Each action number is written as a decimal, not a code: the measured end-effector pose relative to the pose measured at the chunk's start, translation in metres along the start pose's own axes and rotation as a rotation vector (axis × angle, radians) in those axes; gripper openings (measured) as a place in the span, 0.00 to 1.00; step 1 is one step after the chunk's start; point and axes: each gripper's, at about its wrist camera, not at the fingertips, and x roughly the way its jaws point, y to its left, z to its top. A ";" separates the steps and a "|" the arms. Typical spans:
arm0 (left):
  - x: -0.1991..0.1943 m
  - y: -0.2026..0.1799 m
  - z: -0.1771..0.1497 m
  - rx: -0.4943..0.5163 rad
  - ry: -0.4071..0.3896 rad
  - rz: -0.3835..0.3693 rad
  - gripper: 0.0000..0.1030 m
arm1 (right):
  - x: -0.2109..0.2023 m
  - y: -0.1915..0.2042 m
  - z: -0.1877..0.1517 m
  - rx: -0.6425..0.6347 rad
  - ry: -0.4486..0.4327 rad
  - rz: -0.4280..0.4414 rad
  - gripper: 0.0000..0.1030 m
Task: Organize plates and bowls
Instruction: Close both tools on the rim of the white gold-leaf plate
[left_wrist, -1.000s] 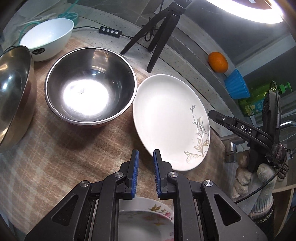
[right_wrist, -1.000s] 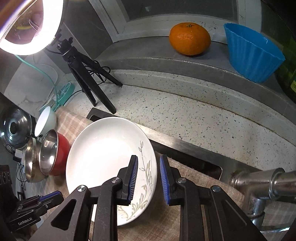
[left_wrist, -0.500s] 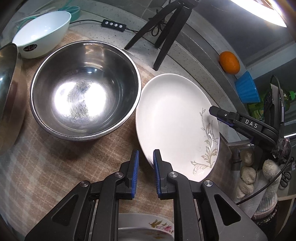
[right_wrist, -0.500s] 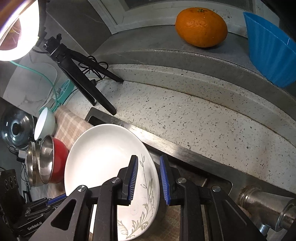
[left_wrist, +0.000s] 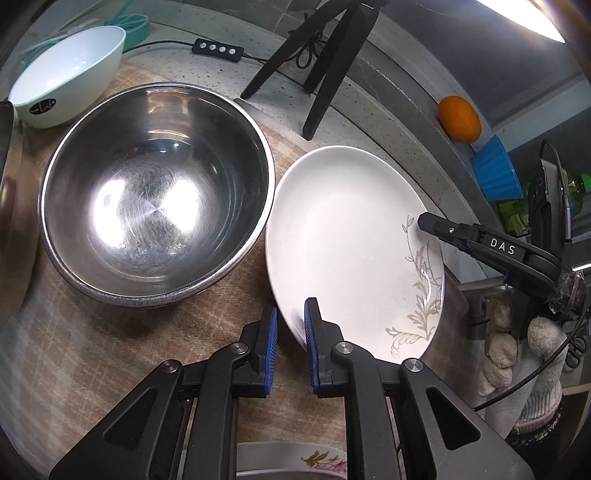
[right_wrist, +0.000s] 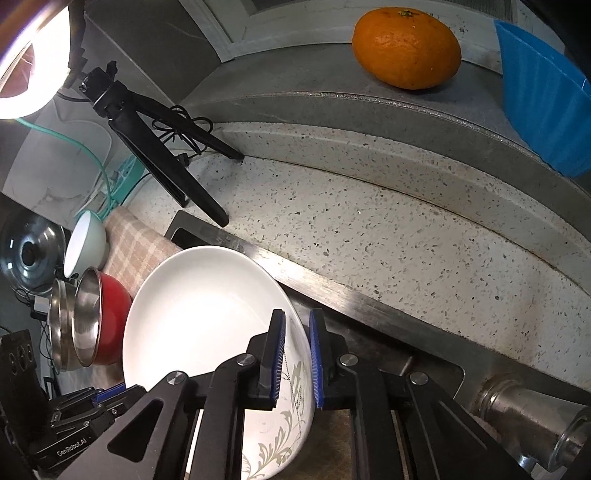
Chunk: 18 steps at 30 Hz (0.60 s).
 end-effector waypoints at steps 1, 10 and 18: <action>0.001 0.001 0.000 -0.003 0.000 -0.002 0.11 | 0.000 0.000 0.000 0.000 0.001 -0.002 0.10; 0.001 0.003 0.004 0.010 0.001 0.007 0.10 | -0.003 0.003 -0.002 -0.007 -0.007 -0.020 0.09; -0.006 0.003 0.002 0.017 -0.001 -0.001 0.10 | -0.011 0.005 -0.009 0.003 -0.010 -0.025 0.09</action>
